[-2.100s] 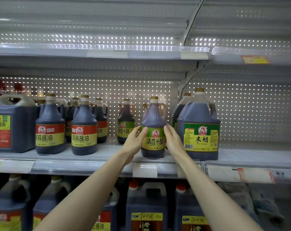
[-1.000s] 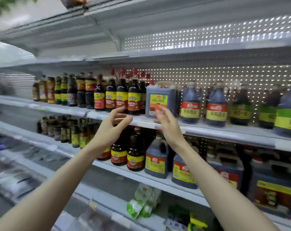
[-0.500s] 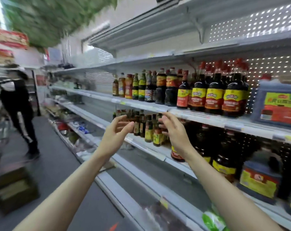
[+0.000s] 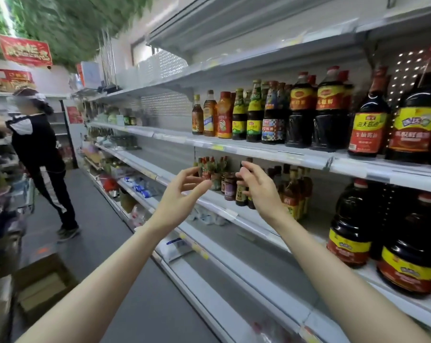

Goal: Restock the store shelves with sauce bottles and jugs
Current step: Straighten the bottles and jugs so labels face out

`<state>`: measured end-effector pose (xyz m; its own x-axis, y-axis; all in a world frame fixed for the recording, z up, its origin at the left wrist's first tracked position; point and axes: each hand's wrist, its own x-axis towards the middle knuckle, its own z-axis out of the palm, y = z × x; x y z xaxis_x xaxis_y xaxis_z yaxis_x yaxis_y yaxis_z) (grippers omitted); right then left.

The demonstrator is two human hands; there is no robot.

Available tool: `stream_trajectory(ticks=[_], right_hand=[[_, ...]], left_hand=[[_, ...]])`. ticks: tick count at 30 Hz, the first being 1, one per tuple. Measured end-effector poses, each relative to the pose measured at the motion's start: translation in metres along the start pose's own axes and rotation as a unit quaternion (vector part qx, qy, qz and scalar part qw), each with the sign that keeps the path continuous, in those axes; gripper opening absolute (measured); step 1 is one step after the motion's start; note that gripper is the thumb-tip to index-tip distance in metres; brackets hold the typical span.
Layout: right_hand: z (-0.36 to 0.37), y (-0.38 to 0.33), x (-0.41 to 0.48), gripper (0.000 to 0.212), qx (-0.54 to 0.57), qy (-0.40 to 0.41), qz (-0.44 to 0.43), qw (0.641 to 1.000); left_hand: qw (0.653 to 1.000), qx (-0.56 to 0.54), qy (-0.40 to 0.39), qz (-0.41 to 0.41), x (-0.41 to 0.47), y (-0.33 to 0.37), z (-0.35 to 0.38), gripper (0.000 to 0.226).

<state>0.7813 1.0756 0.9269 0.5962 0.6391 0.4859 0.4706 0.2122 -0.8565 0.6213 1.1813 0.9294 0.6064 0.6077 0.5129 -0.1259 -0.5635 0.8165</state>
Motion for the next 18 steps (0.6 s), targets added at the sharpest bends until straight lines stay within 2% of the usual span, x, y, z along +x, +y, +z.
stream_trajectory(ticks=[5,11,15,18], right_hand=[[0.05,0.052,0.049,0.04,-0.03,-0.006,0.036,0.999],[0.095,0.133,0.085,0.029,-0.044,0.03,0.107,0.993],[0.126,0.209,0.093,0.034,-0.063,0.09,0.184,0.977],[0.15,0.268,0.085,0.031,-0.052,0.132,0.257,0.956]], left_hand=[[0.999,-0.027,-0.024,-0.033,0.057,-0.079,-0.019,0.043],[0.991,-0.063,-0.081,-0.085,0.115,-0.189,-0.019,0.052],[0.977,-0.083,-0.151,-0.122,0.148,-0.273,-0.006,0.034],[0.958,-0.095,-0.204,-0.178,0.155,-0.337,0.01,0.031]])
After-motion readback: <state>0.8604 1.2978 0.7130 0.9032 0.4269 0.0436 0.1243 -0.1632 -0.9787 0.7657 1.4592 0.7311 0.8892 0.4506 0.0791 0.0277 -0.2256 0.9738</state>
